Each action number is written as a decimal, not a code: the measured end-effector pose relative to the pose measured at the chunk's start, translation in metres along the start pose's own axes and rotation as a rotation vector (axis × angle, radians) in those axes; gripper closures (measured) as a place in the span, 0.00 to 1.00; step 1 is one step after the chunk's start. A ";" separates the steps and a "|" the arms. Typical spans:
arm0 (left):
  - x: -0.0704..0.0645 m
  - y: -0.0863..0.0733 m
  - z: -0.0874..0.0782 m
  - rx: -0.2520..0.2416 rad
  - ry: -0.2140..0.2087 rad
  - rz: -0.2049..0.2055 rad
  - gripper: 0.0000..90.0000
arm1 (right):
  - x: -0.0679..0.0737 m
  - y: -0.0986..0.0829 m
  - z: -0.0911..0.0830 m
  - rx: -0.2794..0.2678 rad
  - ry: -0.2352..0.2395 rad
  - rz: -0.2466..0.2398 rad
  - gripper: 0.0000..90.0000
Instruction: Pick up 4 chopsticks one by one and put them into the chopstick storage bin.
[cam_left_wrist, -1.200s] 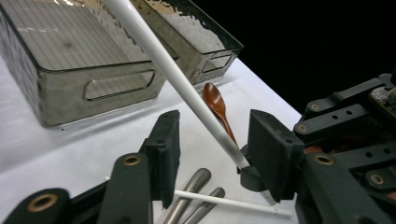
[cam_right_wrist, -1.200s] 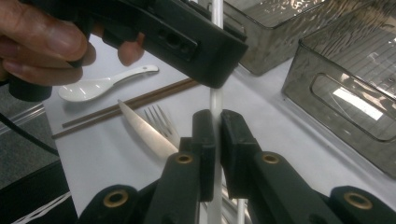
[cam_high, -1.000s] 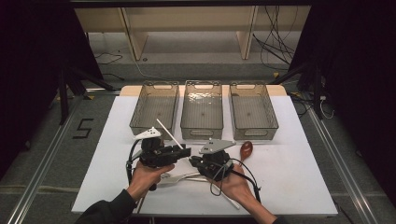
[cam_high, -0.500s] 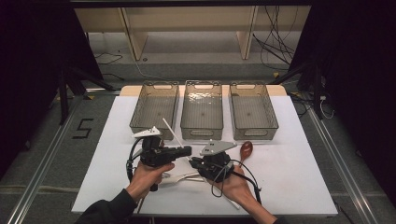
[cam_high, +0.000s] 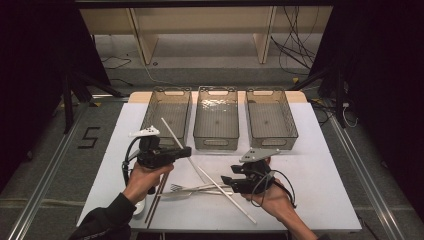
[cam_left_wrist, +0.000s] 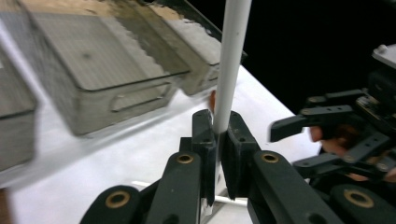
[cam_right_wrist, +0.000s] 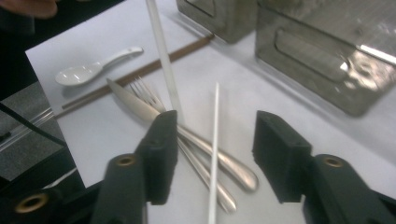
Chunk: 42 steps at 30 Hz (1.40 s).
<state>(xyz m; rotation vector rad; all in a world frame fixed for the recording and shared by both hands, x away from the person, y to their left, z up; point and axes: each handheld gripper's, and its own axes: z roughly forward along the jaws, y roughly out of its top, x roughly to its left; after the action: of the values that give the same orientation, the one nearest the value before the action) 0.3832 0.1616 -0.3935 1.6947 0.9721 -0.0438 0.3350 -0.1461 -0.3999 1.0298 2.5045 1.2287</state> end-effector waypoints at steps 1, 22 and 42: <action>0.003 0.002 -0.002 0.000 0.010 0.000 0.93 | 0.000 0.000 0.000 0.000 0.000 0.000 0.53; 0.047 0.064 -0.046 -0.093 0.134 -0.051 0.93 | -0.009 -0.017 -0.008 0.103 -0.002 0.032 0.37; 0.076 0.112 -0.032 -0.073 0.263 -0.060 0.93 | -0.007 -0.017 -0.008 0.110 0.003 0.029 0.33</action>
<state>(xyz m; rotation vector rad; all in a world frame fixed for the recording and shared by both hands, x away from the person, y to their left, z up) 0.4877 0.2278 -0.3301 1.6302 1.2045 0.1771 0.3287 -0.1630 -0.4086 1.0931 2.5948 1.1113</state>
